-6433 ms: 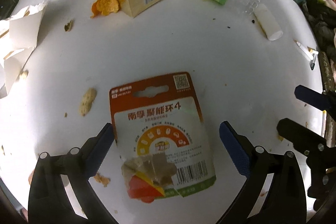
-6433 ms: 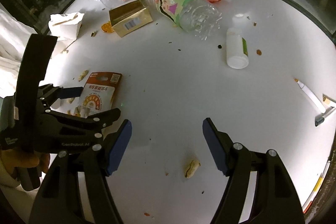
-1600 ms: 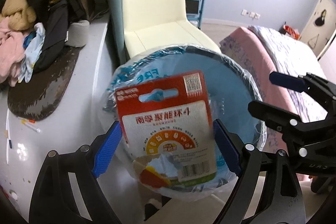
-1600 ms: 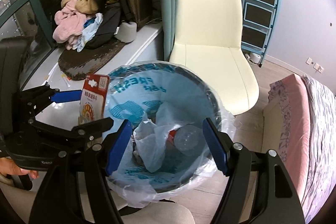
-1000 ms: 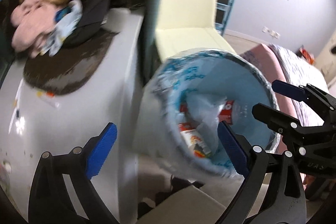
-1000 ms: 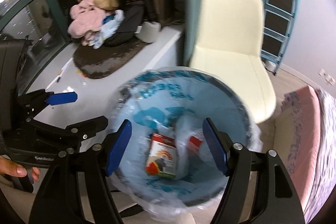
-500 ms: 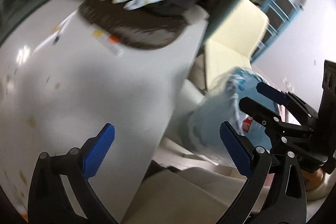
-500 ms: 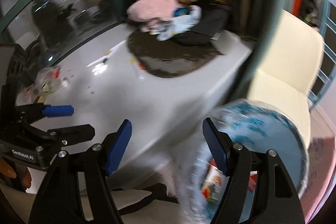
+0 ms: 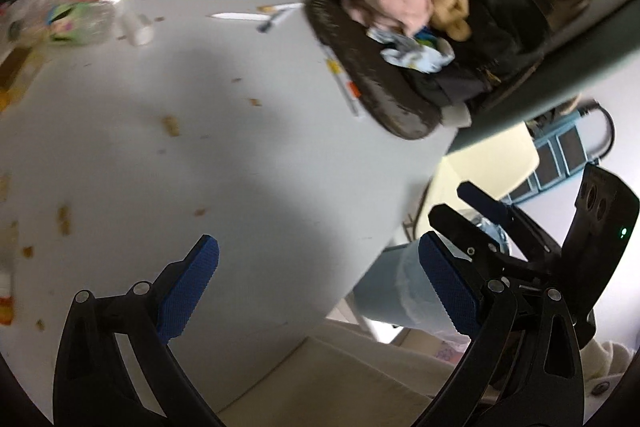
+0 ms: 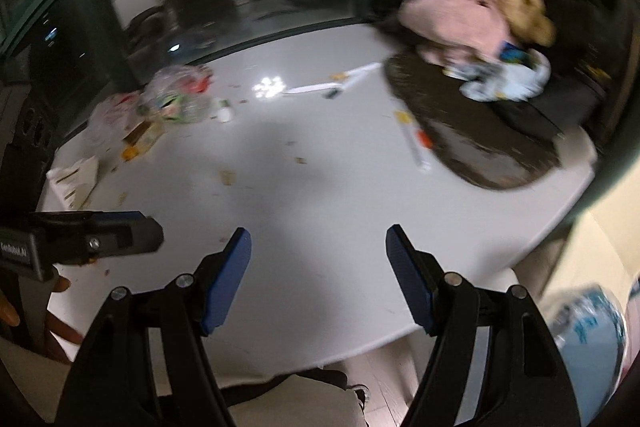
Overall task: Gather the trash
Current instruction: 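Move both open tools from the bin back over the table, then move the left tool toward the white pill bottle with orange label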
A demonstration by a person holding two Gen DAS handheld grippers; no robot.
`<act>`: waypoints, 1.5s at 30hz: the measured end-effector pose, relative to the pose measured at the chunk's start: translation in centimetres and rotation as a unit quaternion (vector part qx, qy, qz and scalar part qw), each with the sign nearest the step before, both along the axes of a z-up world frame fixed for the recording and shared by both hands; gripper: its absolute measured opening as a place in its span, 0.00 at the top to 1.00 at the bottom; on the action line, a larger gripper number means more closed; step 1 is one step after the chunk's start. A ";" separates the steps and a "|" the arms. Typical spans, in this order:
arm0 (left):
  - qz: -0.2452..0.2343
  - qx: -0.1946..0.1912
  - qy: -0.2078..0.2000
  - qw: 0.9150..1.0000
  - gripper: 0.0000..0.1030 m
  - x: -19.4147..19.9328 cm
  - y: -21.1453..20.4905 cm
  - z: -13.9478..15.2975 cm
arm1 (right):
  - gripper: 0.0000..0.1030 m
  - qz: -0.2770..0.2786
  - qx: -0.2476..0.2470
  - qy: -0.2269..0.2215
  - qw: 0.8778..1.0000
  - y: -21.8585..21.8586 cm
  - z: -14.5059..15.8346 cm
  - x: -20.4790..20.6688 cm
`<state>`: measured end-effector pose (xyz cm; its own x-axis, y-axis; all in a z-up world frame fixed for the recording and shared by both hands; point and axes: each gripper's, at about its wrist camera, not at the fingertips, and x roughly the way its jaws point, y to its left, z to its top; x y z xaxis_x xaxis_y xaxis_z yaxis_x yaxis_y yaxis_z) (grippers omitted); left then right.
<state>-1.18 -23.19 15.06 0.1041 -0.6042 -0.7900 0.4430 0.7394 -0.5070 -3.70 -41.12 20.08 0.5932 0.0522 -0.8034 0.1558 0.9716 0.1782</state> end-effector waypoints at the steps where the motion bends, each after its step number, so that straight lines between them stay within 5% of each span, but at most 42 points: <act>1: 0.005 0.002 0.000 1.000 0.06 0.2 0.7 0.0 | 0.35 0.012 0.000 -0.001 1.000 0.9 0.0 0.6; 14: 0.067 0.028 -0.028 0.997 0.06 2.3 10.3 0.6 | 0.35 0.129 -0.004 0.003 0.992 11.6 0.1 7.4; 22: 0.142 0.071 -0.031 0.987 0.06 3.3 16.9 -0.5 | 0.35 0.200 -0.008 0.013 0.980 18.0 -0.4 10.2; 35: 0.206 0.083 -0.035 0.974 0.06 4.4 22.5 -1.5 | 0.35 0.280 -0.007 0.006 0.960 22.9 -1.1 13.9; 45: 0.169 0.163 -0.045 0.971 0.06 3.7 23.4 -4.8 | 0.35 0.332 -0.013 0.015 0.943 25.5 -2.8 14.9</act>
<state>2.56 0.17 10.21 0.3297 -0.2433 -0.9122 0.1794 0.9648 -0.1925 11.18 -15.62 17.26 0.4133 0.3843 -0.8255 -0.4832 0.8610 0.1589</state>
